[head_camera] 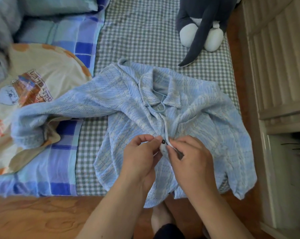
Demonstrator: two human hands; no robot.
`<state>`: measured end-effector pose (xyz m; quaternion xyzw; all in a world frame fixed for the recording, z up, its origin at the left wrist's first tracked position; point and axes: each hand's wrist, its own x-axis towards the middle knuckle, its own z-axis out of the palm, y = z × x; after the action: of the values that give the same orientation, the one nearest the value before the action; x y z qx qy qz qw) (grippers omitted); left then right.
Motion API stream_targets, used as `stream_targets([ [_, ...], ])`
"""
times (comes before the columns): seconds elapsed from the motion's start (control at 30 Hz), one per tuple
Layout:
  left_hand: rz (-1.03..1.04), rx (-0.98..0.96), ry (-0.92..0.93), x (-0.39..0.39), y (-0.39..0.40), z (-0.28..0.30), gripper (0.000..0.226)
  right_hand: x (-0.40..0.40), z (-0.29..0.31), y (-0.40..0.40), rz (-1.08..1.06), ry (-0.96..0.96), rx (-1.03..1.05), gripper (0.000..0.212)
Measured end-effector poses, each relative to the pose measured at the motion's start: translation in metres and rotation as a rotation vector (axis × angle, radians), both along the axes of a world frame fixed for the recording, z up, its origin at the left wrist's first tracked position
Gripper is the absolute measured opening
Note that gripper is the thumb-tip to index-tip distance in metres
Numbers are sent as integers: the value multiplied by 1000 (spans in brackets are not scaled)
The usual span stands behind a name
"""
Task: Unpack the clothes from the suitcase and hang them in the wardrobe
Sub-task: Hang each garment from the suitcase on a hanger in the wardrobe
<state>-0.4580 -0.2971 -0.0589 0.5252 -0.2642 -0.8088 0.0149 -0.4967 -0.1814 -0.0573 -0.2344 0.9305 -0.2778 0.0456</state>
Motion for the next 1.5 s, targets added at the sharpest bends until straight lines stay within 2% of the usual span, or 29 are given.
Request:
stream_targets([
  [0.17, 11, -152, -34, 1, 11, -1, 24, 10, 1, 0, 9, 73, -6, 16],
  [0.33, 10, -113, -45, 2, 13, 1, 21, 17, -5, 0, 5, 108, -18, 14],
  [0.43, -7, -165, -64, 2, 15, 0, 20, 21, -6, -3, -7, 139, -40, 25],
  [0.6, -113, -330, -79, 3, 14, -5, 19, 12, -6, 4, 128, 156, -9, 26],
  [0.7, -128, -311, -43, 2, 13, -6, 19, 6, -11, 14, 134, 38, -59, 19],
  [0.77, -122, -269, 22, 3, 17, -7, 17, 3, -11, 20, 22, -93, -88, 21],
  [0.83, -223, -466, -24, 10, 28, -15, 23, -2, -7, 22, -161, -263, -129, 33],
  [0.9, -366, -653, -93, 19, 47, -22, 31, -8, 1, 21, -323, -417, -203, 35],
  [1.0, -575, -608, -91, 20, 70, -25, 44, -18, 19, 16, -403, -565, -319, 36],
  [1.03, -610, -639, -89, 18, 70, -27, 41, -21, 26, 14, -394, -577, -332, 37],
  [1.1, -643, -757, -89, 14, 56, -30, 10, -27, 37, 12, -335, -534, -277, 40],
  [1.17, -729, -792, -63, 16, 36, -16, 13, -38, 42, 14, -190, -380, -88, 47],
  [1.23, -808, -859, -52, 26, 17, 7, 13, -51, 38, 21, 52, -142, 184, 52],
  [1.3, -832, -965, -72, 39, -1, 32, 16, -62, 34, 28, 200, -10, 413, 48],
  [1.33, -828, -995, -76, 42, -10, 44, 18, -66, 31, 32, 199, 7, 492, 42],
  [1.4, -843, -993, -69, 46, -27, 60, 20, -67, 32, 35, 56, -32, 554, 28],
  [1.47, -921, -956, -57, 49, -42, 70, 21, -55, 41, 28, -195, -265, 410, 22],
  [1.5, -972, -928, -63, 52, -47, 73, 26, -42, 41, 21, -298, -418, 299, 27],
])
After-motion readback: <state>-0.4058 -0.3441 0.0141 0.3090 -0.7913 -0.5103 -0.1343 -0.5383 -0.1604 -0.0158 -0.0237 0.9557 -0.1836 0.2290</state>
